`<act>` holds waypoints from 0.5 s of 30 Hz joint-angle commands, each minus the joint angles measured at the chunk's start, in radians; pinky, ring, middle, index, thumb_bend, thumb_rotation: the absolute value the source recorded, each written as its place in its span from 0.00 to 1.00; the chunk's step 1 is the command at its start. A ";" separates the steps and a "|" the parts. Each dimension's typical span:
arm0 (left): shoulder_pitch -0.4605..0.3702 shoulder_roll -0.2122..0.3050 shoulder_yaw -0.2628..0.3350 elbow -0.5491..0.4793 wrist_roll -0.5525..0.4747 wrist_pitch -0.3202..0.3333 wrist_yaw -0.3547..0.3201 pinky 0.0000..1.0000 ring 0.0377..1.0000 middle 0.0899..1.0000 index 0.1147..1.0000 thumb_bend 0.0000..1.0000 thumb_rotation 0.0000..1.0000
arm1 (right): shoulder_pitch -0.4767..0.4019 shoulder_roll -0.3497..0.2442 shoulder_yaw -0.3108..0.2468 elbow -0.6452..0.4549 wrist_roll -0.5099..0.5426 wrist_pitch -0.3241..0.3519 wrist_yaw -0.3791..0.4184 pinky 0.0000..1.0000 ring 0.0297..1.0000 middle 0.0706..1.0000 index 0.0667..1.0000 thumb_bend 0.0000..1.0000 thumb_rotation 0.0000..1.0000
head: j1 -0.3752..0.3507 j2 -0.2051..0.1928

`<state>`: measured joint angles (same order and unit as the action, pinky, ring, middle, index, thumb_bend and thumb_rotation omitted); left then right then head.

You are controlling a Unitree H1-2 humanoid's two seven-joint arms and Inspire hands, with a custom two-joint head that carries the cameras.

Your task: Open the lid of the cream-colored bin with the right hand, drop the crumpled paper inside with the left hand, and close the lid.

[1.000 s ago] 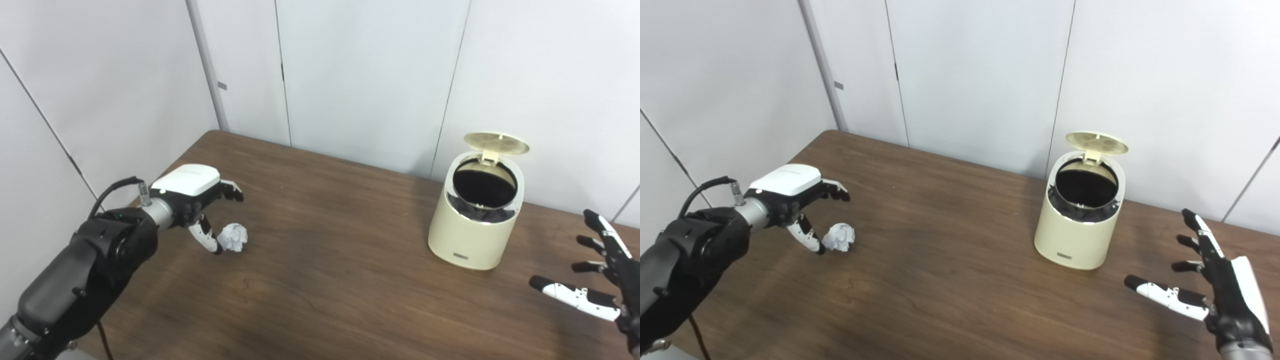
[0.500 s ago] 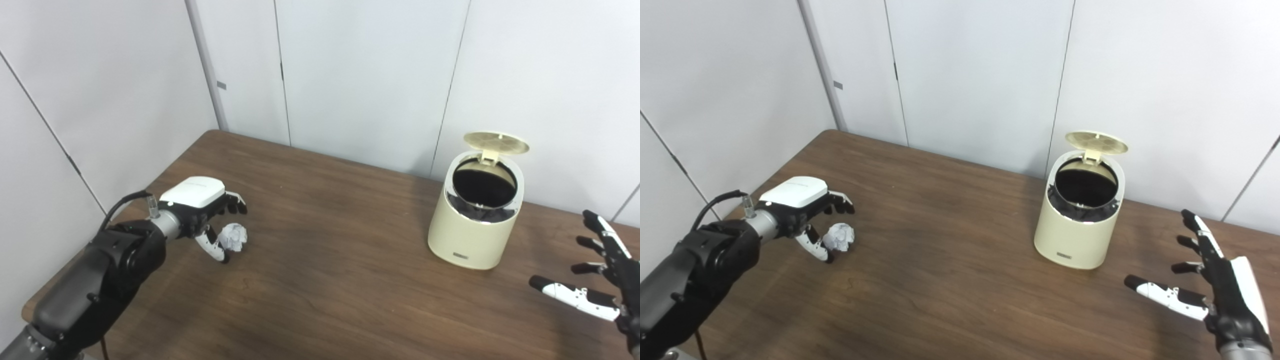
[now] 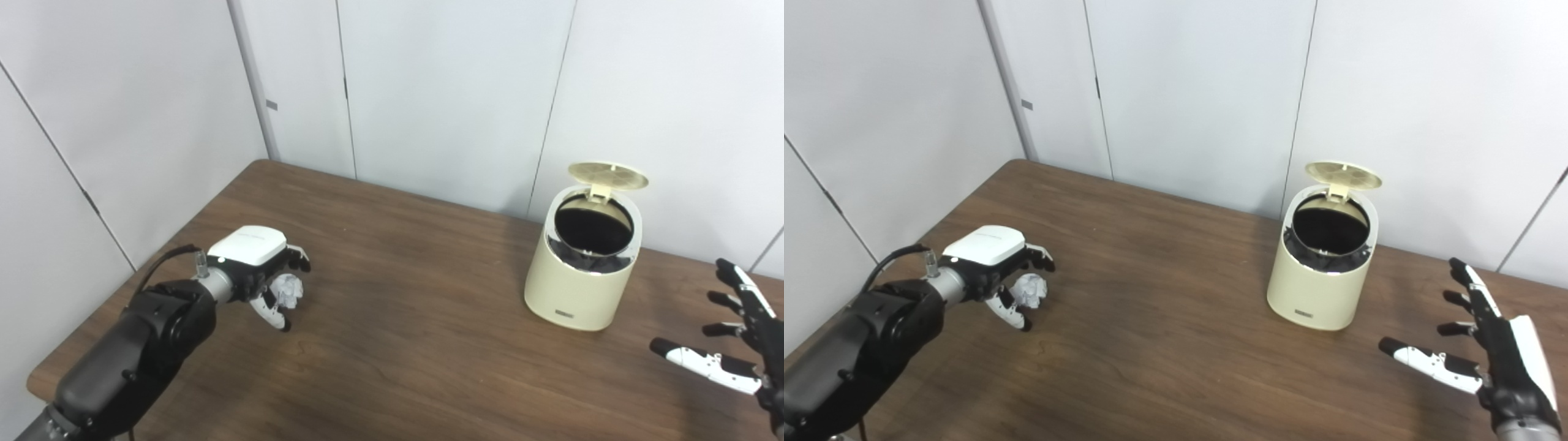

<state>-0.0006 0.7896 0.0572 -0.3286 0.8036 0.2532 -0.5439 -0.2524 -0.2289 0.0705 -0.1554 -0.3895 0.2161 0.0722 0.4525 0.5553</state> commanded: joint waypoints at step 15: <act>-0.018 0.024 -0.011 0.066 0.054 -0.036 0.082 0.62 0.71 0.72 0.71 0.87 0.13 | -0.011 -0.018 -0.018 -0.056 -0.011 0.002 -0.006 0.61 0.83 0.92 0.92 0.78 0.33 | -0.005 0.016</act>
<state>-0.0006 0.7888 0.0398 -0.2584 0.8351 0.2143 -0.4834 -0.2417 -0.2311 0.0658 -0.1717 -0.3983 0.2296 0.0741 0.4479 0.5676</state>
